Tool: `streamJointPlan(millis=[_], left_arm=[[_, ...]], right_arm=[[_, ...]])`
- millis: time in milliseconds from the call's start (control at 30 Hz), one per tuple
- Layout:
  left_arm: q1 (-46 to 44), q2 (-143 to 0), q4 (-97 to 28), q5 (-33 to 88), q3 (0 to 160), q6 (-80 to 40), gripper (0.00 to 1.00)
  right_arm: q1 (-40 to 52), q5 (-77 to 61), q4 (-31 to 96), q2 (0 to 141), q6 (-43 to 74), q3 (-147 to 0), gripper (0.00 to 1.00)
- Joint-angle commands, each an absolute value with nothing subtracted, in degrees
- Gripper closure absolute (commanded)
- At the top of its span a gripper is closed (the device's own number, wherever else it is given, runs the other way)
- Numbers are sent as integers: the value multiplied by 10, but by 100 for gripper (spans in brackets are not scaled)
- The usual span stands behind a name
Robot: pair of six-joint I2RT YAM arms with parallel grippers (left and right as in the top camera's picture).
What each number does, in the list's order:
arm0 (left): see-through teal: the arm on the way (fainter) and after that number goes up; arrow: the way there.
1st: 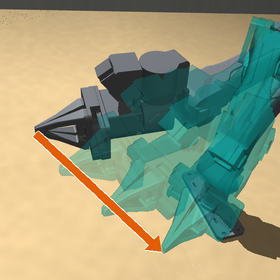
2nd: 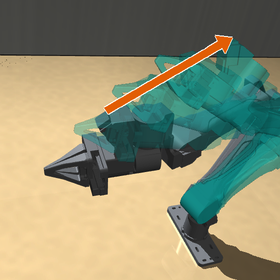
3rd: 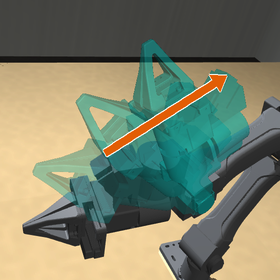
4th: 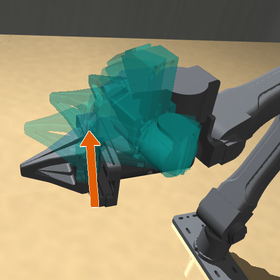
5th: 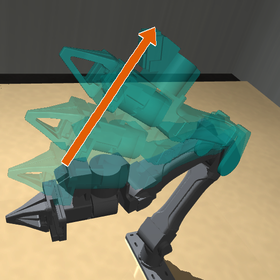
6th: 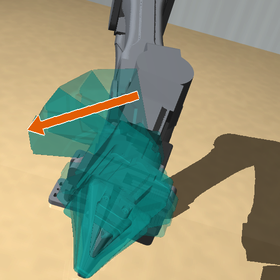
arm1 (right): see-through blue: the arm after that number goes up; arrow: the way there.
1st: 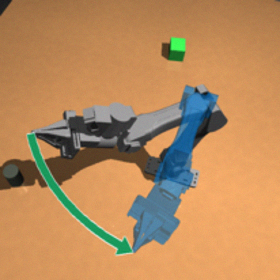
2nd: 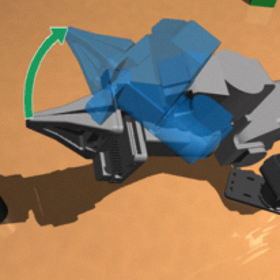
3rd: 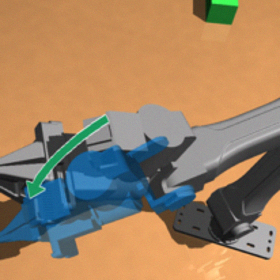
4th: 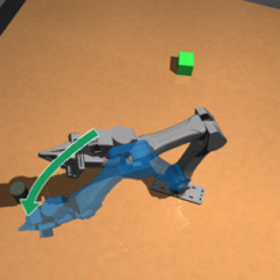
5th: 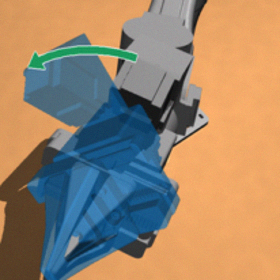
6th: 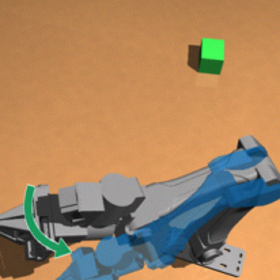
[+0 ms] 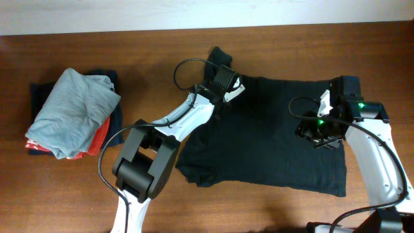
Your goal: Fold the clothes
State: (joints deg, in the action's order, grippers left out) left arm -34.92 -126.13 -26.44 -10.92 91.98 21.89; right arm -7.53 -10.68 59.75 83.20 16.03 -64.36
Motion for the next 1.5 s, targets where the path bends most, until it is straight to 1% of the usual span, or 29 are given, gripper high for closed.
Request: streamJointPlan(millis=[0, 33, 100, 133, 167, 433, 633, 800, 933, 1000, 1033, 1067, 1100, 1133, 1167, 1200, 1233, 1333, 1467], left_arm=[[-348, -1274, -262, -103, 917, 217, 70], [-348, -1277, -262, -103, 917, 217, 75], [-348, -1280, -264, -105, 917, 217, 91], [-348, -1280, -264, -107, 917, 217, 96], [-348, -1280, -264, -116, 917, 217, 99], [-347, -1278, -277, -262, 930, 217, 100], [-324, -1269, -307, -272, 936, 217, 99], [-283, -1269, -308, -311, 936, 217, 100], [-241, -1269, -304, -308, 936, 217, 100], [-228, -1269, -304, -307, 936, 217, 93], [-223, -1269, -304, -307, 936, 217, 87], [-218, -1269, -304, -307, 936, 217, 74], [-214, -1269, -305, -308, 936, 217, 70], [-210, -1269, -305, -310, 936, 217, 69], [-207, -1269, -307, -314, 936, 217, 65], [-204, -1267, -309, -314, 936, 217, 58], [-202, -1265, -310, -314, 936, 217, 48], [-201, -1246, -327, -313, 937, 214, 45], [-208, -1199, -373, -297, 947, 186, 35]], right_arm=[[-79, -115, 598, 831, 154, -647, 47], [-79, -115, 598, 831, 154, -647, 47], [-79, -115, 598, 831, 154, -647, 47], [-79, -114, 598, 831, 154, -647, 47], [-79, -114, 598, 831, 154, -647, 47], [-79, -114, 598, 831, 154, -647, 47], [-79, -114, 598, 831, 154, -647, 47], [-79, -114, 597, 831, 154, -647, 47], [-79, -114, 597, 831, 154, -647, 47], [-79, -114, 597, 831, 154, -647, 47], [-79, -114, 597, 831, 154, -647, 47], [-79, -114, 597, 831, 154, -647, 47], [-79, -114, 598, 831, 154, -647, 47], [-79, -114, 598, 831, 154, -647, 47], [-79, -114, 598, 831, 154, -647, 47], [-79, -114, 598, 831, 154, -647, 47], [-79, -114, 598, 831, 154, -647, 47], [-79, -114, 598, 831, 154, -647, 47], [-79, -113, 598, 831, 154, -647, 46]])
